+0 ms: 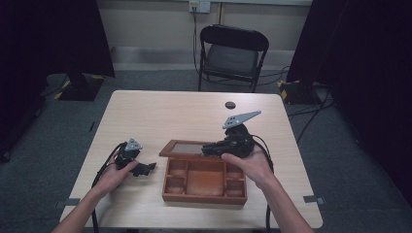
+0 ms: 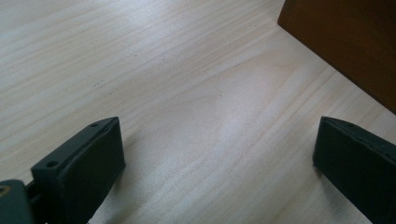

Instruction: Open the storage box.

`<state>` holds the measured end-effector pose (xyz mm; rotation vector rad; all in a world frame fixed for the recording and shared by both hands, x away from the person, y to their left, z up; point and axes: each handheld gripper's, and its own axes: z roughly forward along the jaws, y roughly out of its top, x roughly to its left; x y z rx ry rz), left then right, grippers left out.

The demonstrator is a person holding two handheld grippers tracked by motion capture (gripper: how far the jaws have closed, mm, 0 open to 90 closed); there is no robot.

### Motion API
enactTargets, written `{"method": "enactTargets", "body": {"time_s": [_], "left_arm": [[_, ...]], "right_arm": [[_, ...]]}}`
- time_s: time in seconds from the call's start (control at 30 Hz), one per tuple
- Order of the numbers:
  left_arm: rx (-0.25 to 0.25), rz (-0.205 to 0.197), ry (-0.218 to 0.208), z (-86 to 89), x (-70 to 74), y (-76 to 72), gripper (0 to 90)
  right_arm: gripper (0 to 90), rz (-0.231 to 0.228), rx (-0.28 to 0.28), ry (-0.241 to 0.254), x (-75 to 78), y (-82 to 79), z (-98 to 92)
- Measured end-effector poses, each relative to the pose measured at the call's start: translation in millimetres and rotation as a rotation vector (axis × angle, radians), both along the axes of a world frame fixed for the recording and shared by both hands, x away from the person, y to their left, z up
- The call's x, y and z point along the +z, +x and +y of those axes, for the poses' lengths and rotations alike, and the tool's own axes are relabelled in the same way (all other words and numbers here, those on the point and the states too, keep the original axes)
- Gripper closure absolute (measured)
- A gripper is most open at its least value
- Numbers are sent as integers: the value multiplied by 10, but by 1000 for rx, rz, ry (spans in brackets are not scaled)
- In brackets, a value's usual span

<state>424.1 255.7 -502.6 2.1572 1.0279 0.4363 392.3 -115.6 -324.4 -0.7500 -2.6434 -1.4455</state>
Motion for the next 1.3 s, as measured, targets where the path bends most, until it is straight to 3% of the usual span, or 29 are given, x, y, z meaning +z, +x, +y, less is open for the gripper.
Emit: {"method": "enactTargets", "body": {"time_s": [1.3], "left_arm": [[0, 0, 0, 0, 0, -1, 13]], "right_arm": [[821, 11, -18, 27, 69, 106, -20]]}}
